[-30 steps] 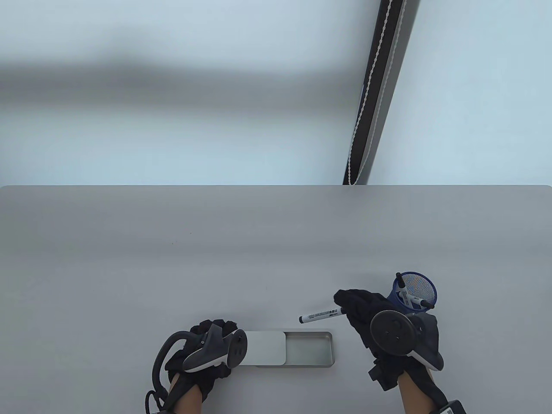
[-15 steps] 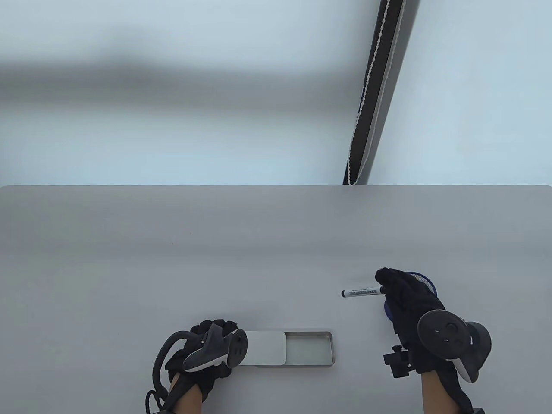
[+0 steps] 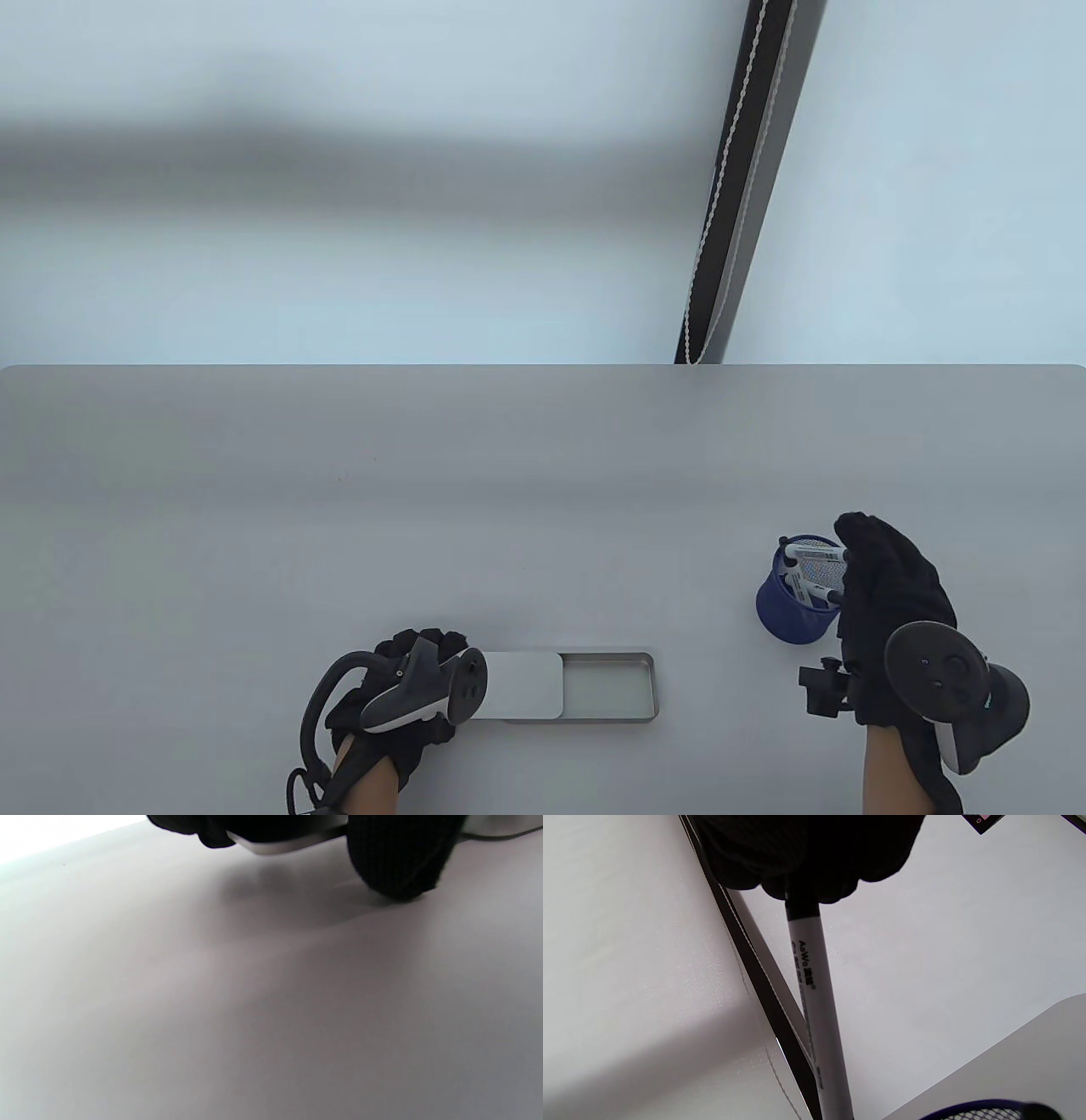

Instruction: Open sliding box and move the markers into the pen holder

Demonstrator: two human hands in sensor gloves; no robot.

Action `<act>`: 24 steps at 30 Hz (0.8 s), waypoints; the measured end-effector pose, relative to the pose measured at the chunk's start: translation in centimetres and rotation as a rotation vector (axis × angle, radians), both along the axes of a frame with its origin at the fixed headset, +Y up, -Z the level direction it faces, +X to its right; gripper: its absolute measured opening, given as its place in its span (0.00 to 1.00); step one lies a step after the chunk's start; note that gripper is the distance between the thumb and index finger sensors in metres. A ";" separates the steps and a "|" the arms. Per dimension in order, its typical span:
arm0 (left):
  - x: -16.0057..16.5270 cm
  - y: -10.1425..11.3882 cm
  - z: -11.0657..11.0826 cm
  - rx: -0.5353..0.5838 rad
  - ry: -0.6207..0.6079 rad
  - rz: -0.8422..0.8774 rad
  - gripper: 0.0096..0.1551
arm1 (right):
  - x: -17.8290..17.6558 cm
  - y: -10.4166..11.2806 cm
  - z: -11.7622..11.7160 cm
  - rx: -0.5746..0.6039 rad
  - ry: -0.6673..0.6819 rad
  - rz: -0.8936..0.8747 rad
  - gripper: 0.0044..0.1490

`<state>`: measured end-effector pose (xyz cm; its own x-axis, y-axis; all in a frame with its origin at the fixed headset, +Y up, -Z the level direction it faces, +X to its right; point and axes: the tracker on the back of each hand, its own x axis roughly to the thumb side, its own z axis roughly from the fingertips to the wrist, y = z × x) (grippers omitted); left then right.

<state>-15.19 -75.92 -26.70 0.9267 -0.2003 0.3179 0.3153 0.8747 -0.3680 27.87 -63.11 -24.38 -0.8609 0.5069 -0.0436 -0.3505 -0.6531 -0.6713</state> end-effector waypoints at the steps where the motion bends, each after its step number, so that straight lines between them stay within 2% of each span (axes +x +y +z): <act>1: 0.0 0.0 0.0 0.000 0.000 0.000 0.48 | 0.1 -0.2 -0.1 -0.007 -0.012 0.005 0.26; 10: 0.0 0.0 0.0 0.000 -0.001 0.000 0.48 | 0.1 -3.4 -1.1 -0.074 -0.085 0.078 0.26; 24: 0.0 0.0 0.0 0.001 0.000 0.002 0.48 | -1.6 -5.6 -2.3 -0.167 -0.080 0.241 0.26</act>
<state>-15.18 -75.92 -26.71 0.9270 -0.1991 0.3178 0.3139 0.8755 -0.3674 26.27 -68.72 -26.70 -0.9459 0.2686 -0.1820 -0.1222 -0.8145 -0.5671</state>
